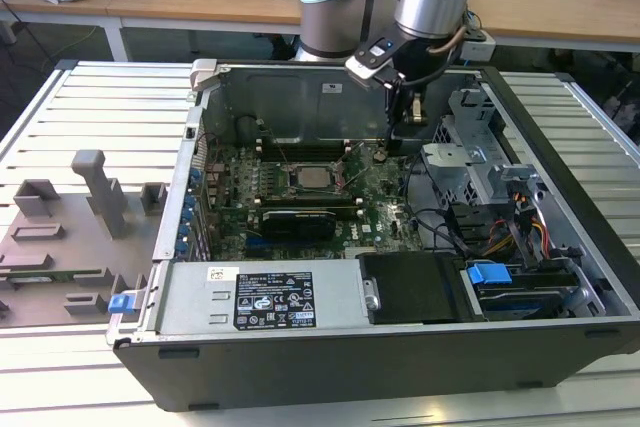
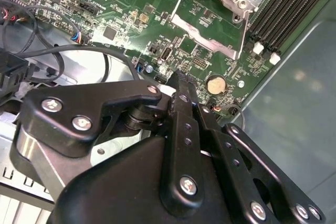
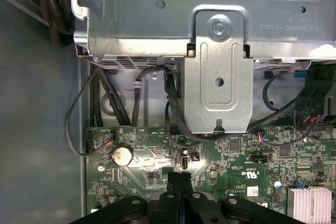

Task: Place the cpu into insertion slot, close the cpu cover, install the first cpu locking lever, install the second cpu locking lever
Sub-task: 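Close the cpu cover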

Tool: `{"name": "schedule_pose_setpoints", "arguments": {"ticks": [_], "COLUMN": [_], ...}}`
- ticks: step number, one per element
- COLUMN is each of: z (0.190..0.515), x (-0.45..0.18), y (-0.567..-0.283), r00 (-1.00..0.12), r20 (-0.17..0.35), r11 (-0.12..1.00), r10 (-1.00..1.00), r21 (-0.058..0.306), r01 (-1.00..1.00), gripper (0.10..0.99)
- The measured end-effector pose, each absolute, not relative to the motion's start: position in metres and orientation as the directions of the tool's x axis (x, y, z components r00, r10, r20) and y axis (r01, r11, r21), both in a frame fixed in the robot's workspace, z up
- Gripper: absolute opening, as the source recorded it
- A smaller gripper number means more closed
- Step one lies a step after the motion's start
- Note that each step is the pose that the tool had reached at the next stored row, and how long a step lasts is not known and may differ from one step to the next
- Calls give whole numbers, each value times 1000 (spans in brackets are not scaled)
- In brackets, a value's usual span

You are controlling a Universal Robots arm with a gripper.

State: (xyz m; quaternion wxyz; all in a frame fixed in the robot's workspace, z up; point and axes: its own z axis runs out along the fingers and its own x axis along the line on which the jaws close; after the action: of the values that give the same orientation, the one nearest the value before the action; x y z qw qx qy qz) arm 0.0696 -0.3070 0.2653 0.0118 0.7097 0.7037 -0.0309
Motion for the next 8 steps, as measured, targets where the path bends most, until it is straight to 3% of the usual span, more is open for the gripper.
{"name": "schedule_pose_setpoints", "arguments": {"ticks": [8], "z": [258], "x": [70], "y": [-307], "r00": [8], "r20": [-61], "r11": [-9], "r10": [998], "r21": [-27], "r01": [1000], "gripper": [106]}}
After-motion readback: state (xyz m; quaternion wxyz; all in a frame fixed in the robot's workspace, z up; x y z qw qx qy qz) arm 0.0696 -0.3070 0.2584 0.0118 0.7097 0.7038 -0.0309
